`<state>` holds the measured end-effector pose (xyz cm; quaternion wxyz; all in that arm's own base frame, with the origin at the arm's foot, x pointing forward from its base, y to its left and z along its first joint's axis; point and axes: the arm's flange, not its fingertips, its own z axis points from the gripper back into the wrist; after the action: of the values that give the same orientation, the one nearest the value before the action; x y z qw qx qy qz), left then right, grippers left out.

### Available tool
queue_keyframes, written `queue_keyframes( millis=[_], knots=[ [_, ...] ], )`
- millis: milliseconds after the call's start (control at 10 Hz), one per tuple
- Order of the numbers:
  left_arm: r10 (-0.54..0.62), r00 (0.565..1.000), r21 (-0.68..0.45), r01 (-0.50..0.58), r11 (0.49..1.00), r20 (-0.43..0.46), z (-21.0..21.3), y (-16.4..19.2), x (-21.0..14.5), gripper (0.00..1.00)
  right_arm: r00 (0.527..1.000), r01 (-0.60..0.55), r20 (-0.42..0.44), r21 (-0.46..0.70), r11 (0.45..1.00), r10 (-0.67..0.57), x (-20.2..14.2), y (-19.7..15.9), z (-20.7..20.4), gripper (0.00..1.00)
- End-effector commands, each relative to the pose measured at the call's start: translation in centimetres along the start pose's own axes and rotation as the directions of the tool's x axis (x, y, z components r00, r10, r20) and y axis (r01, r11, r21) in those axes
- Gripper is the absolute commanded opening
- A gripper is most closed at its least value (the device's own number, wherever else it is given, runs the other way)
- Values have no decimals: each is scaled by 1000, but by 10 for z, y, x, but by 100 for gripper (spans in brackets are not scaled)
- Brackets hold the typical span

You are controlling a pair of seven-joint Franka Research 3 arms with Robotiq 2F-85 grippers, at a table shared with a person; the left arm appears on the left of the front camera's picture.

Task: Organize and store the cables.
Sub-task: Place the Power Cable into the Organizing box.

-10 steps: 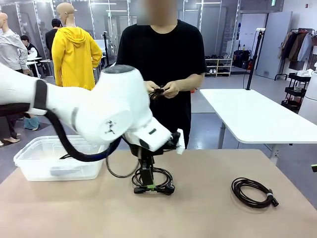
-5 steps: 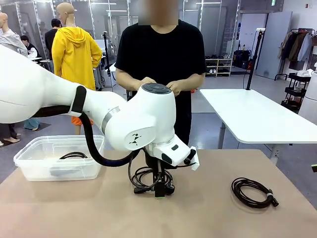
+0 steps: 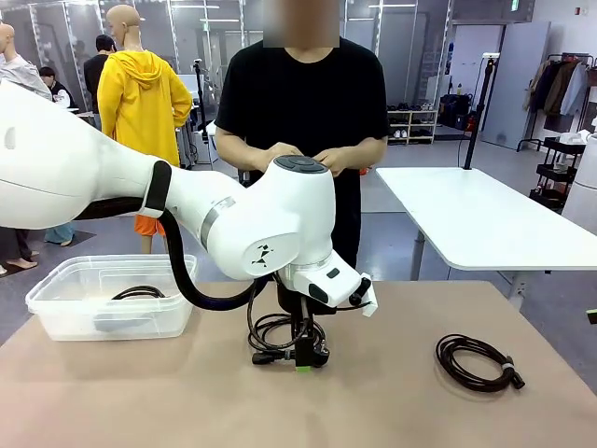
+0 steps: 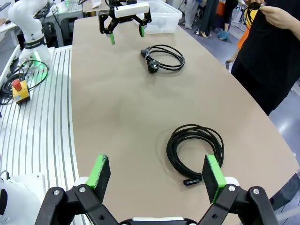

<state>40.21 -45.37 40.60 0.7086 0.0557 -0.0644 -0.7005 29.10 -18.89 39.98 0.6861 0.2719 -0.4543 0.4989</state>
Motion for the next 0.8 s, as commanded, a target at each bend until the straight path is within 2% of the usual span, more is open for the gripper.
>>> queue_keyframes(
  millis=[0,100,200,400,700],
  knots=[
    [0,1000,0,0,1000,0,0,0,0,100,1000,-21,17,-9,1000,21,0,-2,0,100],
    [47,999,-14,-47,999,-25,0,10,0,100,1000,-21,17,-9,1000,21,0,-2,0,100],
    [39,996,-27,-42,999,-78,-8,16,5,100,1000,-21,17,-9,1000,21,0,-2,0,100],
    [67,996,-69,-72,995,-65,-33,42,2,100,1000,-21,17,-9,1000,21,0,-2,0,100],
    [87,994,-89,-93,992,-72,-71,61,4,100,1000,-21,17,-9,1000,21,0,-2,0,100]
  ],
)
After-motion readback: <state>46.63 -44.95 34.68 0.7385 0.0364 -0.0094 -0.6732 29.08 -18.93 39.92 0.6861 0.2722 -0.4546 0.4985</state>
